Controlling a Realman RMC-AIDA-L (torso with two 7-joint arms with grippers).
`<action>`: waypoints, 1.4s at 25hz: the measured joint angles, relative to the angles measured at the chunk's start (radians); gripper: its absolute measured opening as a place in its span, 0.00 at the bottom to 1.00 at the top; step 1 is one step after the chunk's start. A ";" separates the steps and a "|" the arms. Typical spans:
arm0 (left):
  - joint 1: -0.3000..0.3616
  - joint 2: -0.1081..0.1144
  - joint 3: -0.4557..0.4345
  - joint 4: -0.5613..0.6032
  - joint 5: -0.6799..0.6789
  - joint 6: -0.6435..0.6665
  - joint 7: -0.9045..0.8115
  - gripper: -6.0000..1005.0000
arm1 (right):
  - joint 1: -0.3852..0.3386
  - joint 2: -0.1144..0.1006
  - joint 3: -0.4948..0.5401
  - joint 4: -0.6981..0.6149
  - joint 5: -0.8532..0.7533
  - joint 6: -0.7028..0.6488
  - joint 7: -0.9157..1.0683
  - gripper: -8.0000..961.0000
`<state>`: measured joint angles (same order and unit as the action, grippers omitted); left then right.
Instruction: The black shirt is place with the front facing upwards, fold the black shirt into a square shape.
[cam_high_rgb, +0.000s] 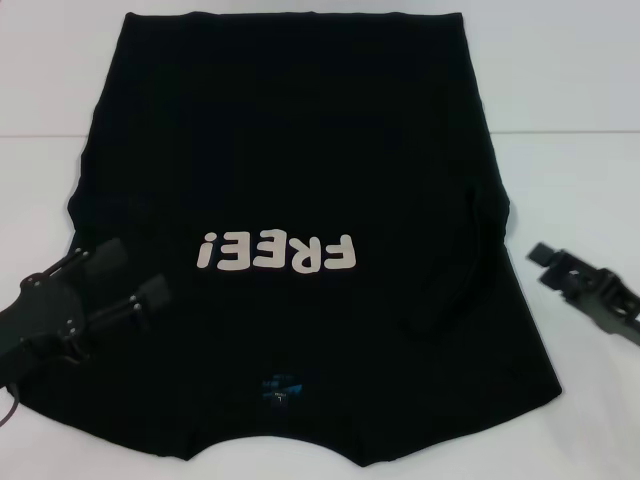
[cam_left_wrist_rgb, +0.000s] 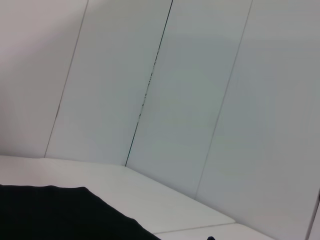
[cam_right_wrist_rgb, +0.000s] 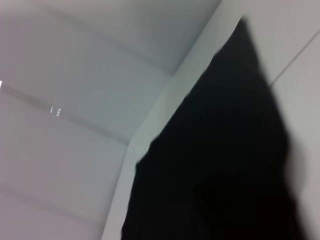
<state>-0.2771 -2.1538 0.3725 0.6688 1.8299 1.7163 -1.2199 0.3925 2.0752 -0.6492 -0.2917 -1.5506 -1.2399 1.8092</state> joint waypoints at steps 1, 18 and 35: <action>0.002 -0.002 0.000 0.000 0.000 0.000 0.000 0.90 | 0.012 0.004 0.000 0.000 -0.020 0.000 -0.001 0.71; 0.009 -0.005 0.000 0.000 -0.003 0.002 0.003 0.90 | 0.231 0.022 -0.032 0.100 -0.079 0.125 -0.028 0.71; 0.012 0.057 -0.020 0.068 0.039 0.087 -0.364 0.90 | 0.116 0.015 -0.095 -0.024 -0.148 -0.331 -0.686 0.72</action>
<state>-0.2648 -2.0969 0.3522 0.7363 1.8690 1.8029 -1.5841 0.5080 2.0902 -0.7445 -0.3162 -1.6989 -1.5709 1.1228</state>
